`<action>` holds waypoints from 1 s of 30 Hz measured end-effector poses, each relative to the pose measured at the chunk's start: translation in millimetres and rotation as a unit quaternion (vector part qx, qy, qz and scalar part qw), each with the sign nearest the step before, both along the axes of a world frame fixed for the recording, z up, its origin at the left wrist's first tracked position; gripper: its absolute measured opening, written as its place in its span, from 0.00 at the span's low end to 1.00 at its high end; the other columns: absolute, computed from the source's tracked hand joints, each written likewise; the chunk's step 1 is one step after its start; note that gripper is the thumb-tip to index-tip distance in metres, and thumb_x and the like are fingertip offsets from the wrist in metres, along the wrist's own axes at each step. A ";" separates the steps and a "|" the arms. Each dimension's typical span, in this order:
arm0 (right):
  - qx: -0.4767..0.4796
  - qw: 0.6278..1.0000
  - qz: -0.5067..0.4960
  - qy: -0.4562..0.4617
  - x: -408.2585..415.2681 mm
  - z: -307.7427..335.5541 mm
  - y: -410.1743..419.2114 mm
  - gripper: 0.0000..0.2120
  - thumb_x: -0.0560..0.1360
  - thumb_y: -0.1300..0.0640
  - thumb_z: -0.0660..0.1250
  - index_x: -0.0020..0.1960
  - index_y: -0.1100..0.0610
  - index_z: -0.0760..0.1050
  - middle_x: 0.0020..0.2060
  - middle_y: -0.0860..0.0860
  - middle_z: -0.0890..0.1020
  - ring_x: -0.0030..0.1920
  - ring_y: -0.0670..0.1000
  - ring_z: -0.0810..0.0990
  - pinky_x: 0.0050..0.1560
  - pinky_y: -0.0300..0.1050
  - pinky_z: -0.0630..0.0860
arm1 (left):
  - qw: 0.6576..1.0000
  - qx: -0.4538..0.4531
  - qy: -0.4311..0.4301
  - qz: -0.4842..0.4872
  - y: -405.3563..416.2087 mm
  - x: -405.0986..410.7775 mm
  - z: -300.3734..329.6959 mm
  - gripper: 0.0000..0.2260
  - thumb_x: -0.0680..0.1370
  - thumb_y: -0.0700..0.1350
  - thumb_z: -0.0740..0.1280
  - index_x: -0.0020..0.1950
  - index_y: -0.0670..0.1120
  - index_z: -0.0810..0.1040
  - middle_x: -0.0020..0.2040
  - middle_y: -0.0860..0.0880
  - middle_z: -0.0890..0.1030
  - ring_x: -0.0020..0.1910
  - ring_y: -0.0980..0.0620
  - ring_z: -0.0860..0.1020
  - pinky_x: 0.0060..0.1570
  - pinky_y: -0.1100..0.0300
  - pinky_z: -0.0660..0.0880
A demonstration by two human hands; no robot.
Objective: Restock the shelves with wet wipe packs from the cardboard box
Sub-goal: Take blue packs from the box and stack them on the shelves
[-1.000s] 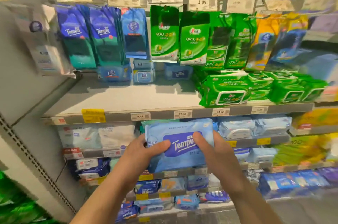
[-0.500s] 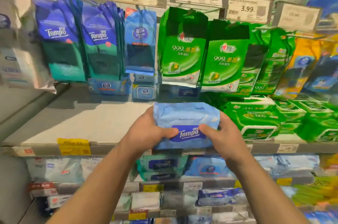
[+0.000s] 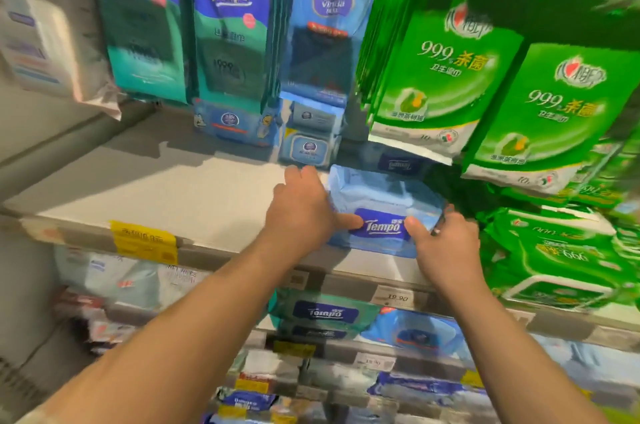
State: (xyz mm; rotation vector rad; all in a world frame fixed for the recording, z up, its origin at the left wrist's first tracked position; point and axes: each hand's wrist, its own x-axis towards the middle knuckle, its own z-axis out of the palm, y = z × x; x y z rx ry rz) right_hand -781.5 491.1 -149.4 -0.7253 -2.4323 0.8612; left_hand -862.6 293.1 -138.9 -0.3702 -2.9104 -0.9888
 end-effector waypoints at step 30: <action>-0.356 0.930 -0.025 0.081 -84.2 -16.8 21.7 0.10 0.78 0.59 0.71 0.58 0.56 0.78 0.53 0.57 0.84 0.46 0.57 0.81 0.45 0.48 0.75 | 0.902 0.275 -0.282 -0.177 101.5 -61.2 -18.3 0.23 0.61 0.50 0.73 0.56 0.48 0.80 0.54 0.45 0.84 0.49 0.45 0.83 0.57 0.47 0.80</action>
